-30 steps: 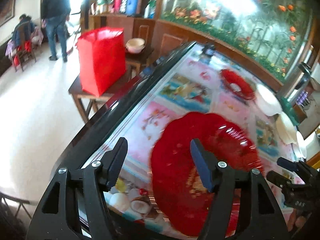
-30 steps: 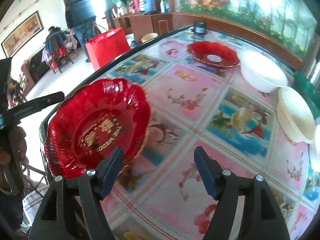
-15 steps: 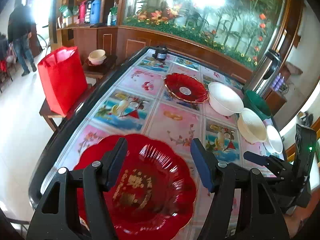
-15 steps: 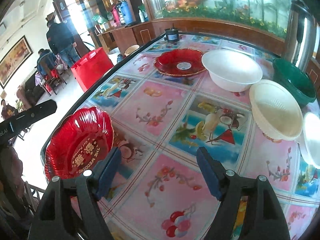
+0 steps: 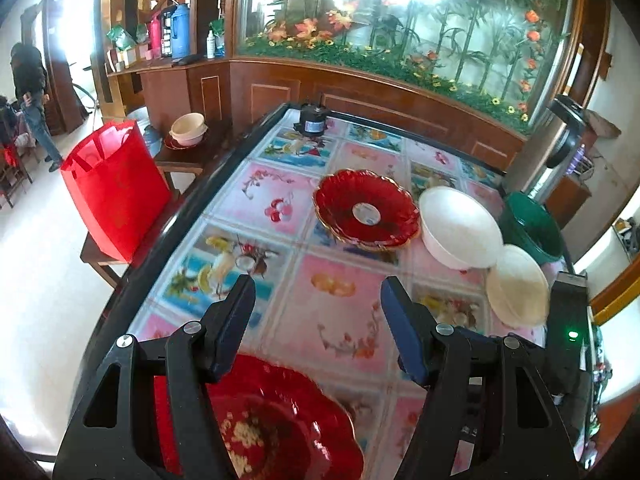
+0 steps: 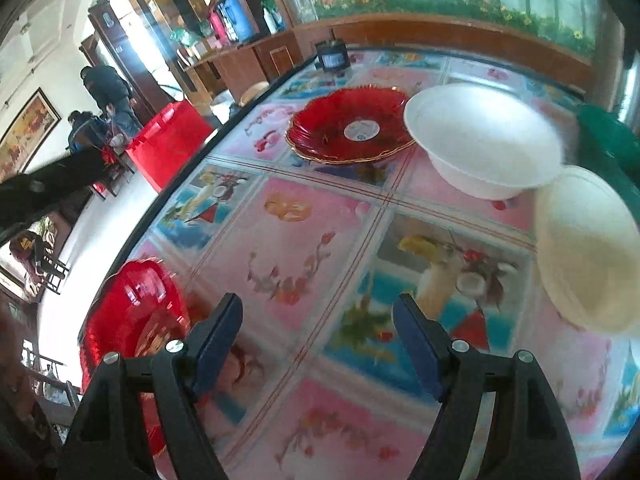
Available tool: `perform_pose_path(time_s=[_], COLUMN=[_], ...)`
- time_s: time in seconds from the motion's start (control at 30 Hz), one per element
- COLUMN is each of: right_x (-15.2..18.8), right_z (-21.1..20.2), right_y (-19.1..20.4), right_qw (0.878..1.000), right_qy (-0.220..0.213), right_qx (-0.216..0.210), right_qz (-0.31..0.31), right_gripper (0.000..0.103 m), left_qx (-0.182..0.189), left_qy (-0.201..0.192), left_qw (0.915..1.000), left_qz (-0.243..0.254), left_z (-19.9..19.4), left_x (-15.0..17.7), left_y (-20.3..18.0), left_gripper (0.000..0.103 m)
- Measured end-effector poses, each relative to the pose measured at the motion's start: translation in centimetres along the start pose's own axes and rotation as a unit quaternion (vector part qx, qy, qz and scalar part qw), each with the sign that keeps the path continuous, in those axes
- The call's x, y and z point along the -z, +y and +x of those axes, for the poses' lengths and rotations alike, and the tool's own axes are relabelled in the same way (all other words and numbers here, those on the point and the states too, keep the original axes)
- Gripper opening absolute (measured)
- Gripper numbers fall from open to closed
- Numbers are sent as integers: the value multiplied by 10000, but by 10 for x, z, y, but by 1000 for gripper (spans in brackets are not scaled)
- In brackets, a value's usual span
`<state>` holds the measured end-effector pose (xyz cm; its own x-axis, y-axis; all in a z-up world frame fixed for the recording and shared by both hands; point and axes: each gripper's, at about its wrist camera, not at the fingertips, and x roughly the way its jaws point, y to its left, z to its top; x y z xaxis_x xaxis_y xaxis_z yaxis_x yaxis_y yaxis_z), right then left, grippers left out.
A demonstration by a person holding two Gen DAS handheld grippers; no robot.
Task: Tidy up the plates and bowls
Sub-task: 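Move the left tool to the red plate with the white sticker, then close the left tool on the rim of the sticker plate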
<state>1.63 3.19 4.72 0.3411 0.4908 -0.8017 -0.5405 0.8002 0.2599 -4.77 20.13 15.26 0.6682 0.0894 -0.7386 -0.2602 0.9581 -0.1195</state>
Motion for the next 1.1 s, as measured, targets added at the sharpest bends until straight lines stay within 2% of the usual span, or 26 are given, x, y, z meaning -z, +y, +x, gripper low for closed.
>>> perform_pose_path(time_s=[0.13,0.27,0.4,0.5,0.6,0.77,0.87,1.1], right_x=[-22,-49,-71,-78,-87,-91,-89,-92], right_z=[22,35,44,50,48,42,47,49], right_y=[-12,-38,-57,-62,-73,-76,-76,-78], right_qw=[9998,9986,9975,9972,9956,9938,9941,9937], right_qy=[146,112,62,73,-95,-265,-160,-173], right_qx=[-97,-186,-48,114,168,383,93,75], right_qz=[116,472,707,741,920,1006,1070,1108], right_gripper=[78,78,78,78,78,78,78,78], left_qx=[-117,-206,-306,-393,-432,-438,-468,-411], left_qy=[42,224,340,498,613,654,631,576], left_qw=[9999,9995,9989,9980,9972,9969,9969,9975], left_qz=[-7,-121,-120,-22,-14,-74,-27,40], left_z=[18,51,82,106,123,140,146,158], left_x=[-16,-32,-44,-50,-51,-58,-62,-70], left_y=[5,13,14,12,11,11,8,6], left_gripper=[66,66,66,66,66,66,66,66])
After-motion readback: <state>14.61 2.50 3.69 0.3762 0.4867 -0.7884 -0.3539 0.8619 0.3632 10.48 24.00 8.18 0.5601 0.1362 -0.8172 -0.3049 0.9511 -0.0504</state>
